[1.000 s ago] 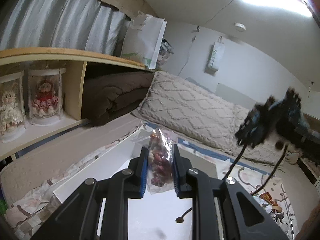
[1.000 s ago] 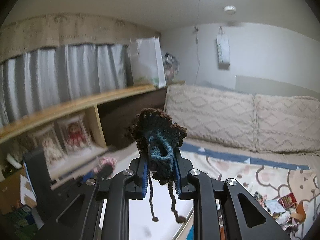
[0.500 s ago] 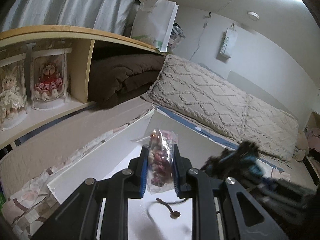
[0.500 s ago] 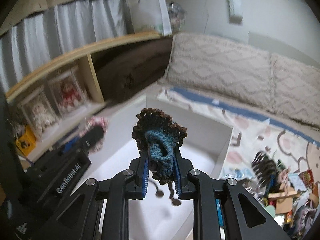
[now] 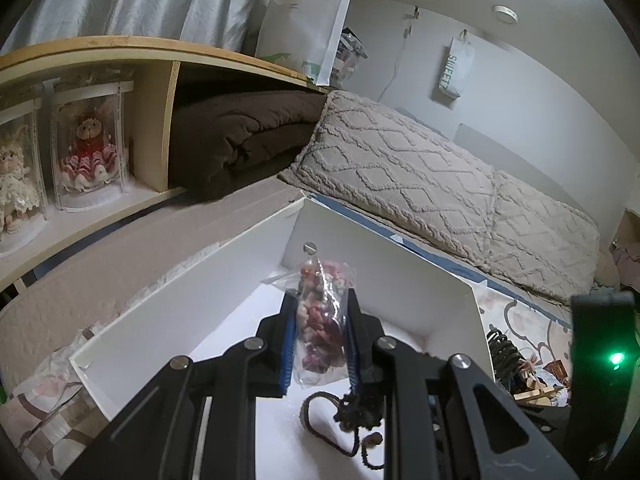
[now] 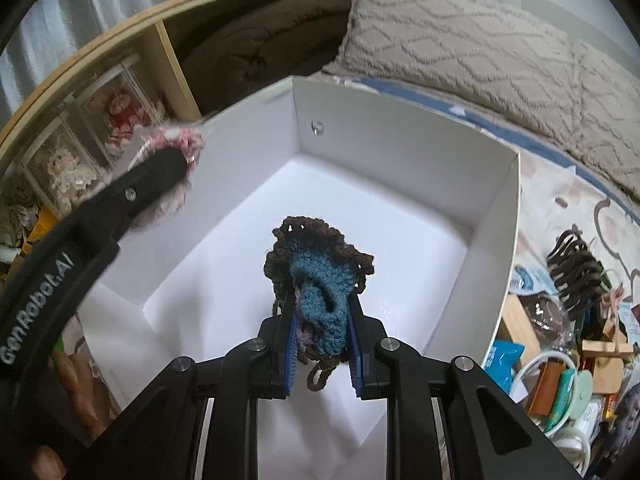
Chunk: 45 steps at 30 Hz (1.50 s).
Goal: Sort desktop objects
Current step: 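Carry the candy bag and crocheted pouch over the white box with both grippers, then open the right gripper to drop the crocheted pouch into the box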
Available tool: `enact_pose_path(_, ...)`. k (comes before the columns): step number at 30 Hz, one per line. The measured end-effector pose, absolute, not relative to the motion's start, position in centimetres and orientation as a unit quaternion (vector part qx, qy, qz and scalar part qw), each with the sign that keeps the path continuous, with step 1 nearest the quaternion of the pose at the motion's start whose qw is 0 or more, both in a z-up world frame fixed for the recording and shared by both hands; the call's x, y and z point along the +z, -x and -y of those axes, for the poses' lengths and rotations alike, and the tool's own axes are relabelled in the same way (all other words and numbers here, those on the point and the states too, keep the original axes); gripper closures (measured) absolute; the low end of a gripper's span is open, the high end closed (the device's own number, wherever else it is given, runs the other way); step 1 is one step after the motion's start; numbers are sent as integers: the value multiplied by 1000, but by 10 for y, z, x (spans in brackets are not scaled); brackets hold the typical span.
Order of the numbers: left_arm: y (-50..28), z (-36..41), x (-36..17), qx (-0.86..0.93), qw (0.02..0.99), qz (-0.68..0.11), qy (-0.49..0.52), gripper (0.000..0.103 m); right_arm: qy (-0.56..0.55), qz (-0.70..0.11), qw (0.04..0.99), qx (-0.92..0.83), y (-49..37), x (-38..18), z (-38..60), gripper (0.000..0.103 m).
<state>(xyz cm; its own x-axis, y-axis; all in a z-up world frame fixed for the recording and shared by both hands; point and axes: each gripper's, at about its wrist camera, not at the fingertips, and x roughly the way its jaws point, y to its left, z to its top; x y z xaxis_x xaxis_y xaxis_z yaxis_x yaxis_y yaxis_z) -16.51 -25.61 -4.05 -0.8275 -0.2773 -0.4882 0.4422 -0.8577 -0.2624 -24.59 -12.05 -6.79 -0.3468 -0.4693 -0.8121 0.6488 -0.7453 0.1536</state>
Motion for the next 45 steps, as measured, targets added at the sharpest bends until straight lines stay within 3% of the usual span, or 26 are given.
enact_pose_path(24, 170, 251, -47, -938, 195, -154, -242, 82, -456, -169, 321, -813, 236, -72, 123, 81)
enact_pose_path(27, 171, 250, -48, -938, 195, -151, -245, 82, -449, -166, 323, -816, 235, -71, 119, 73)
enact_pose_path(30, 171, 250, -48, -937, 197, -149, -247, 82, -444, -165, 318, -821, 234, -71, 117, 56)
enact_pose_path(45, 167, 238, -45, -941, 195, -88, -263, 82, -425, -191, 317, -826, 223, -66, 114, 55)
